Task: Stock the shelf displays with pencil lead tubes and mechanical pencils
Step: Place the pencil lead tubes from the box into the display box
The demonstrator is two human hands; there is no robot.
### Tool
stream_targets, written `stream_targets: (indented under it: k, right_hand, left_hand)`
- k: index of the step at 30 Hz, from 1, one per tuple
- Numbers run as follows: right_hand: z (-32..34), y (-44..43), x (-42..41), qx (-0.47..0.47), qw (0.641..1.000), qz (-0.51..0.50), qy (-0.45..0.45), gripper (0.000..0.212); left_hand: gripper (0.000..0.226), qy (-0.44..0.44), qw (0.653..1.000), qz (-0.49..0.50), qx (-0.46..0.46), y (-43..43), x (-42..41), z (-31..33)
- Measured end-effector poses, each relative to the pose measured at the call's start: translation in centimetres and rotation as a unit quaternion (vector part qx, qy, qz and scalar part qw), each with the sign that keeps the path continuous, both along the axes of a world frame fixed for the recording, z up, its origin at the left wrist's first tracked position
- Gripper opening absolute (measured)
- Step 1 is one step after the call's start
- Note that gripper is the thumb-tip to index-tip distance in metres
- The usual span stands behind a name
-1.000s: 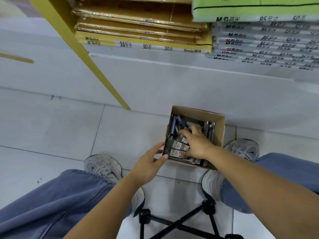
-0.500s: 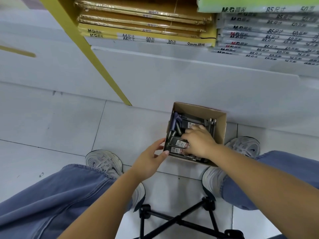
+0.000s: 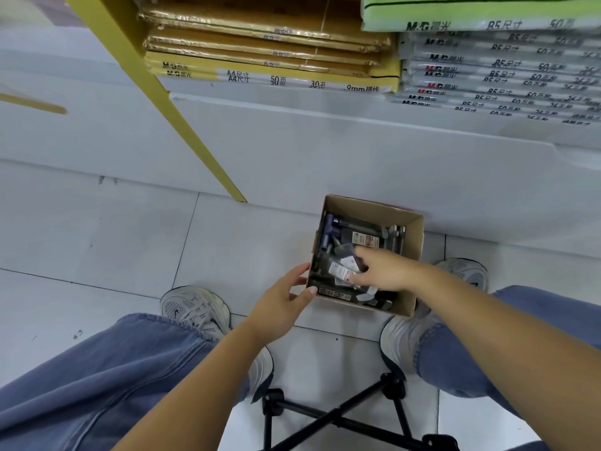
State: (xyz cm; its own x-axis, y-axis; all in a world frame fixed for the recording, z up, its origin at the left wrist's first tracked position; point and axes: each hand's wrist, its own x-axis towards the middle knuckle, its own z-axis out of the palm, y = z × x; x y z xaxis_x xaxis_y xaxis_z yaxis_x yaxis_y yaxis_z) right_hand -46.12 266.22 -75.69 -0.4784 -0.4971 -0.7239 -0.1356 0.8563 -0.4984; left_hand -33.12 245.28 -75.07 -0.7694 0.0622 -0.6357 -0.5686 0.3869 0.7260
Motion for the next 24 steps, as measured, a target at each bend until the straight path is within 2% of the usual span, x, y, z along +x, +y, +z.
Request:
stream_targets:
  k: [5,9,16,24]
  right_hand:
    - [-1.1,-0.3,0.9,0.067,0.996,0.047,-0.040,0.059]
    - [-1.6,-0.4,0.7,0.072,0.992,0.006,-0.101,0.072]
    - [-2.4,-0.5,0.8,0.054,0.986,-0.053,-0.149,0.069]
    - [-2.1,0.1,1.4,-0.030,0.983,-0.142,-0.108,0.058]
  left_hand:
    - [0.050,-0.002,1.000,0.007,-0.002,0.1,0.0,-0.3]
    - [0.049,-0.002,1.000,0.006,0.001,0.1,0.1,-0.5]
    - [0.046,-0.002,1.000,0.004,0.002,0.0,-0.2,-0.3]
    - [0.051,-0.004,1.000,0.011,-0.004,0.1,-0.1,-0.2]
